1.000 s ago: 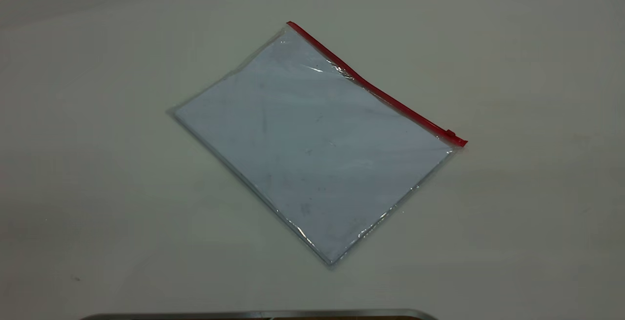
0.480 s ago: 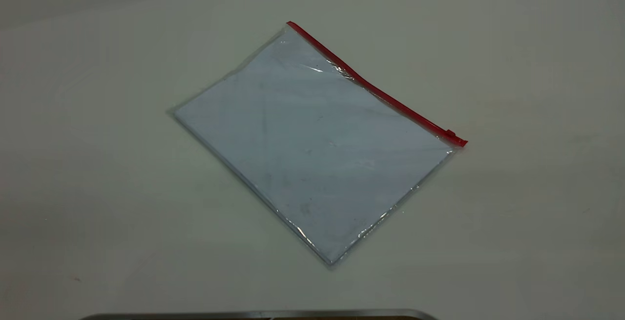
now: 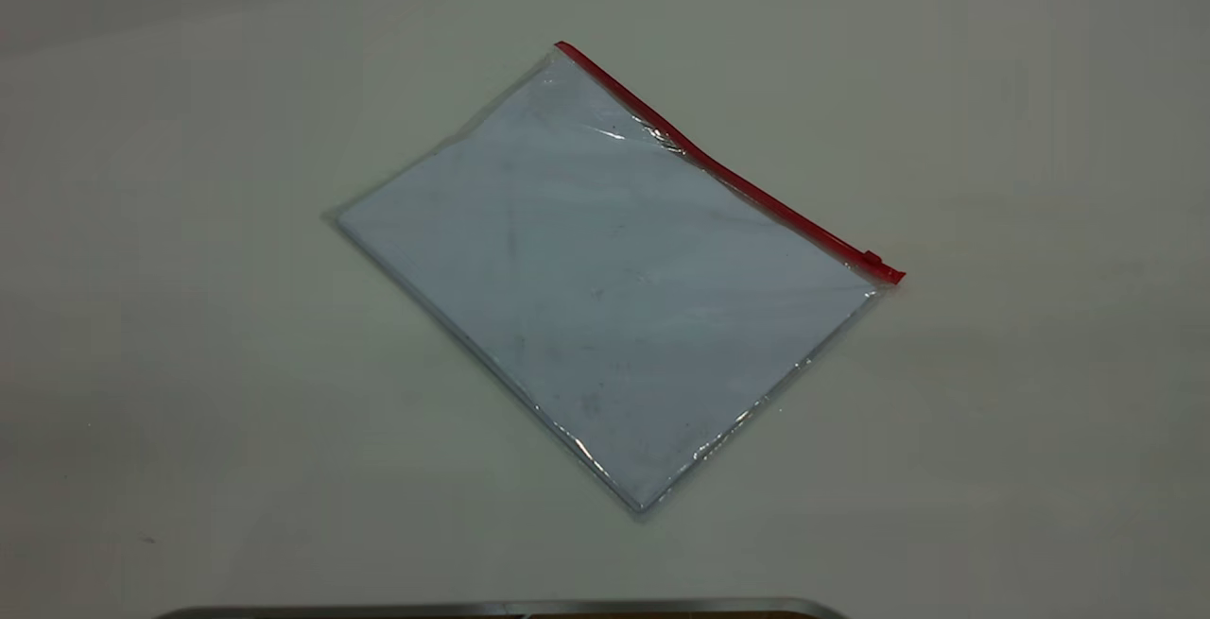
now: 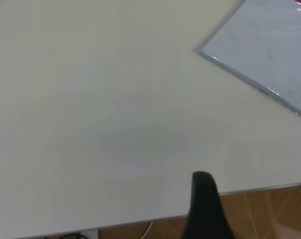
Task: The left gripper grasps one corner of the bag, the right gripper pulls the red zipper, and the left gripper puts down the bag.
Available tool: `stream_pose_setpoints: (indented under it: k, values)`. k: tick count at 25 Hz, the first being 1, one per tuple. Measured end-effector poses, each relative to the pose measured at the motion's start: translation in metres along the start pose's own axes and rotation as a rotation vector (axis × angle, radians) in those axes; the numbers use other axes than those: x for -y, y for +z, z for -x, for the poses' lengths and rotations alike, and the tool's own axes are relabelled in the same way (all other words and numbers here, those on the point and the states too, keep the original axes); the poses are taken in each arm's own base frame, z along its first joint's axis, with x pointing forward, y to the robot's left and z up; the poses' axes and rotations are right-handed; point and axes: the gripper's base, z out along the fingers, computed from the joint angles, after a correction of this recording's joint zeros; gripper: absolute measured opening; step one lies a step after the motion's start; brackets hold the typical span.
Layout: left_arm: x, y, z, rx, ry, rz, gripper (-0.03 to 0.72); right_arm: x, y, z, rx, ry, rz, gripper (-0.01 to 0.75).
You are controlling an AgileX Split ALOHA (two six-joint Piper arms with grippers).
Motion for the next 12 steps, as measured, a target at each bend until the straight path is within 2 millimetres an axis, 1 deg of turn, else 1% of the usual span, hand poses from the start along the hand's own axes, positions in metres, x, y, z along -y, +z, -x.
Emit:
stream_pose_setpoints:
  k: [5,12]
  values:
    - [0.000,0.000,0.000,-0.001,0.000,0.000,0.590,0.002,0.000,-0.001,-0.010,-0.005,-0.021,0.530]
    - [0.000,0.000,0.000,-0.001,0.000,0.000,0.590,0.016,0.000,-0.005,-0.039,0.159,-0.174,0.530]
